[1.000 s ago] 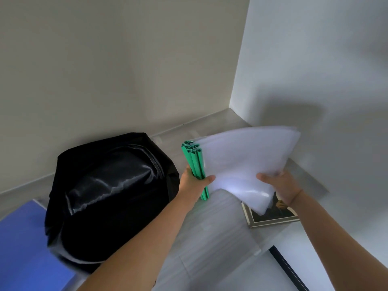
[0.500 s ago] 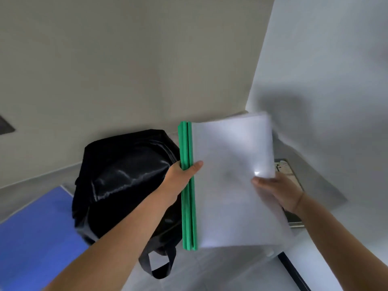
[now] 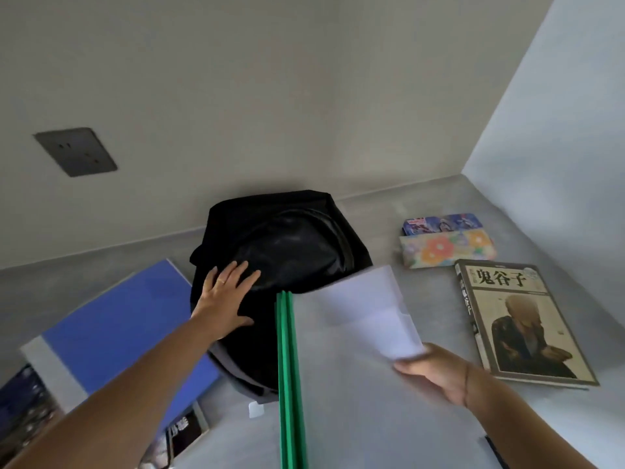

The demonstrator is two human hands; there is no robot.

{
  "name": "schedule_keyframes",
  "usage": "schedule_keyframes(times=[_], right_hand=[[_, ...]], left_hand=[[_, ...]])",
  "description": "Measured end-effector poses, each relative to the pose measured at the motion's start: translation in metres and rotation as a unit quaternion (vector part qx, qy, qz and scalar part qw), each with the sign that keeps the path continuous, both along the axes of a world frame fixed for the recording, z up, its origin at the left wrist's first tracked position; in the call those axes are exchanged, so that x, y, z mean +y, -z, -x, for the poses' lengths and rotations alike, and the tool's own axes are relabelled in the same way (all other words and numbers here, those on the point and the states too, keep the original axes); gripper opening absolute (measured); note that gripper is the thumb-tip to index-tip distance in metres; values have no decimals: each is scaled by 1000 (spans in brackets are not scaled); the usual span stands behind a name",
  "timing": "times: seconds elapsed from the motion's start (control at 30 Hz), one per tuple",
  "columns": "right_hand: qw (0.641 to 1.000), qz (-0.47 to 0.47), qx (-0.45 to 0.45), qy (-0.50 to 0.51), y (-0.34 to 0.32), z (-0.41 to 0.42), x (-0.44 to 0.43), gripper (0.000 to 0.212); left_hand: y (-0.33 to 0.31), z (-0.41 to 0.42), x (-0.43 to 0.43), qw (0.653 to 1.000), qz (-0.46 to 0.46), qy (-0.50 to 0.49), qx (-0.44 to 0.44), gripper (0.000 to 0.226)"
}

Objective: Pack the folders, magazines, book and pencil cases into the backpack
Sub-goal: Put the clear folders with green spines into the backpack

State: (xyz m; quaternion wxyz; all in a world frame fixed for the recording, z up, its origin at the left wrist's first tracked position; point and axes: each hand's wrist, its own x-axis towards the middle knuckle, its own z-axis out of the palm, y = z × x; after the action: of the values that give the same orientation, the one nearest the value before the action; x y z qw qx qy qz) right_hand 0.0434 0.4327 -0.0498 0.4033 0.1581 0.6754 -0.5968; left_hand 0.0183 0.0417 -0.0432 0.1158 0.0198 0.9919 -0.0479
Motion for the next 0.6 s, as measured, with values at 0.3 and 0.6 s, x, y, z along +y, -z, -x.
schedule_keyframes(times=[0.3, 0.6], right_hand=[[999, -17, -42, -22, 9, -15, -3, 17], [997, 27, -75, -23, 1, -26, -22, 27]], left_hand=[[29, 37, 6, 994, 89, 68, 15, 80], [2, 66, 13, 988, -18, 148, 36, 32]])
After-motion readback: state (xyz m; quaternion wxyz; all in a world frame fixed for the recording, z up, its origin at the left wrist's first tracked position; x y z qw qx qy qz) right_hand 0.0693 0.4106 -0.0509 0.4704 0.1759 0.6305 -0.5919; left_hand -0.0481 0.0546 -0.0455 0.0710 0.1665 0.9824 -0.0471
